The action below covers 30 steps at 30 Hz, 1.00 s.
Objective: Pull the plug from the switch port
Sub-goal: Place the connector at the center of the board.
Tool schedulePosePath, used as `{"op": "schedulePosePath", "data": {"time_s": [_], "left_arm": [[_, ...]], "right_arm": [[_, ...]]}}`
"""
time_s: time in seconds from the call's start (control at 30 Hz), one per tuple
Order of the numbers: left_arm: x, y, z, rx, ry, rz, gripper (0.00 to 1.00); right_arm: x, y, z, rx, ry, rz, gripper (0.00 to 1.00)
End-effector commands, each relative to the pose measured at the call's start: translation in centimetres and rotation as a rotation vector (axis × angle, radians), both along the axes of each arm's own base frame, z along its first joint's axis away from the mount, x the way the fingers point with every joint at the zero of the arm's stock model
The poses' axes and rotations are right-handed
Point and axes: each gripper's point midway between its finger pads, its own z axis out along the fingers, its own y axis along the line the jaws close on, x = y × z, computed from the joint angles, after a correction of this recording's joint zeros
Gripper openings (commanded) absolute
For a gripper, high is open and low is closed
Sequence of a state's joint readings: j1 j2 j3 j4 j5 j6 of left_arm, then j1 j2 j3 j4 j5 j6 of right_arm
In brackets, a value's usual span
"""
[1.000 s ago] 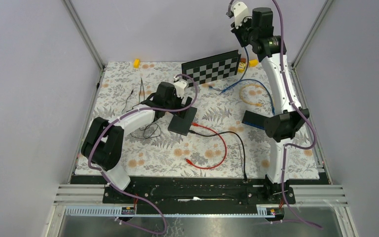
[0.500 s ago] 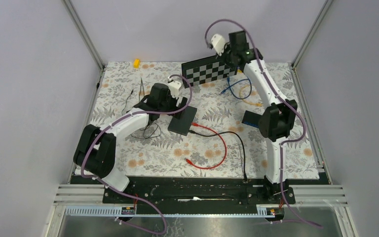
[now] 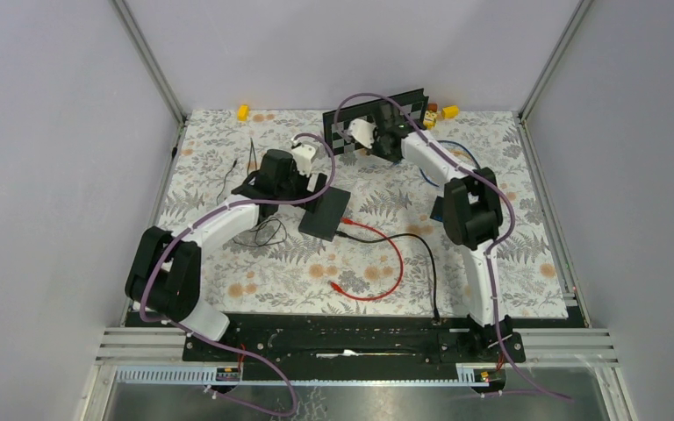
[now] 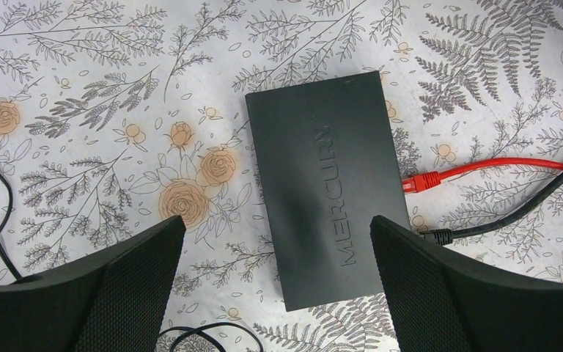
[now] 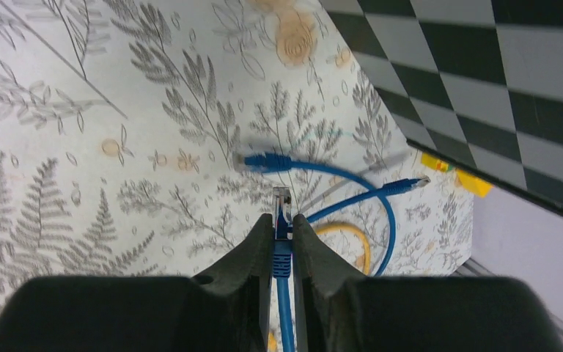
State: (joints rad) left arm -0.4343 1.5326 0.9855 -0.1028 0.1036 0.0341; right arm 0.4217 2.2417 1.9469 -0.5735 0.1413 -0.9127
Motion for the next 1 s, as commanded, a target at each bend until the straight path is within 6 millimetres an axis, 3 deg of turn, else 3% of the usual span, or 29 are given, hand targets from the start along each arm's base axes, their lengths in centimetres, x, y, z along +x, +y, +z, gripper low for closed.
{"op": "schedulePosePath", "data": {"time_s": [0.0,0.27,0.37,0.5,0.63,0.8,0.97], "left_arm": [[0.2,0.1,2.1,-0.036,-0.058,-0.009,0.99],[0.2,0.9,2.9,-0.053,-0.077,0.010,0.99],[0.3,1.1,2.9,-0.061,-0.077,0.013,0.99],[0.4,1.1,2.4,-0.055,-0.064,0.013,0.99],[0.6,1.2,1.6,-0.034,-0.045,0.014,0.99],[0.7,1.4,0.8,-0.016,-0.022,0.019,0.99],[0.7,1.6,0.9,-0.001,-0.027,0.018,0.99]], "right_arm": [[1.6,1.6,-0.4,-0.031,-0.052,-0.027,0.13],[2.3,4.2,-0.9,0.059,-0.044,-0.109,0.25],[2.5,4.6,-0.2,0.097,-0.059,-0.128,0.32],[2.4,5.1,1.7,0.158,-0.077,-0.142,0.49],[1.4,5.9,3.8,0.239,-0.067,-0.139,0.62],[-0.5,7.3,5.8,0.361,-0.016,-0.134,0.88],[-3.0,9.3,7.5,0.504,0.080,-0.100,0.93]]}}
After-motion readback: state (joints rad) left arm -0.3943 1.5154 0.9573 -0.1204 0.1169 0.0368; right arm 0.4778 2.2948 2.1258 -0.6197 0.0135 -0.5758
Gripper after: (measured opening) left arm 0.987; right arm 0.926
